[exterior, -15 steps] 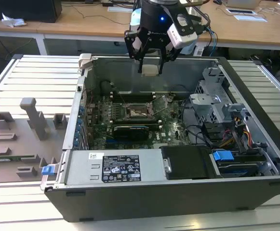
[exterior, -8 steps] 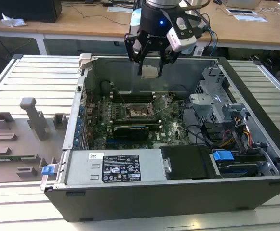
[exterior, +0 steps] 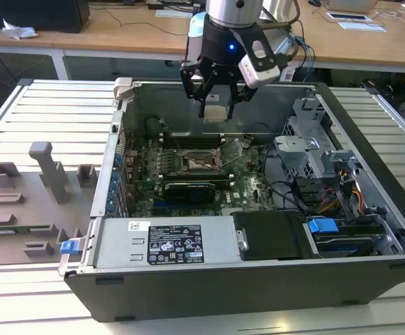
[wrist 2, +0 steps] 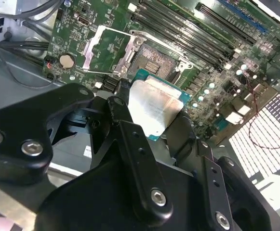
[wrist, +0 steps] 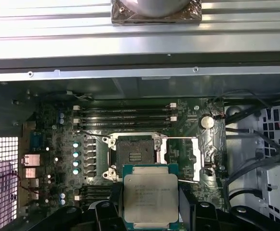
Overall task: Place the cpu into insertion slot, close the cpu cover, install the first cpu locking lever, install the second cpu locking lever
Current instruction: 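Place the cpu into insertion slot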
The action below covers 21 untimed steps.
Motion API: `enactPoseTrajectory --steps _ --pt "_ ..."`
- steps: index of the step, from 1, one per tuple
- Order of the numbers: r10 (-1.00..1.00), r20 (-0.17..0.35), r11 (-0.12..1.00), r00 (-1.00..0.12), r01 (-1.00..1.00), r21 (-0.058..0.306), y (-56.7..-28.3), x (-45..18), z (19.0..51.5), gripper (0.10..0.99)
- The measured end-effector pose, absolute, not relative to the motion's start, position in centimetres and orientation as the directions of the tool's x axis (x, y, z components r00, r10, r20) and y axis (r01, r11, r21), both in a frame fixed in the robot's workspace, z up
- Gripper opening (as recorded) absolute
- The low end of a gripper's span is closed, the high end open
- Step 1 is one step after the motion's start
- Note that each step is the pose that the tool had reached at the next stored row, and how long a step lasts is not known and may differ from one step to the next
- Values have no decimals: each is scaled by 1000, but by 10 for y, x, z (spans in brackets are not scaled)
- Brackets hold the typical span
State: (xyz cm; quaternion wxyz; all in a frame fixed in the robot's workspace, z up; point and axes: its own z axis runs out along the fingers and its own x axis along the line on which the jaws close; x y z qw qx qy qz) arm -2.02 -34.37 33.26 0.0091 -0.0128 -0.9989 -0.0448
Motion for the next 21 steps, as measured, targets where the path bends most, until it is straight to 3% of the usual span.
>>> enactPoseTrajectory --steps 21 --pt "25 19 997 -1000 26 70 -329 -29 281 541"
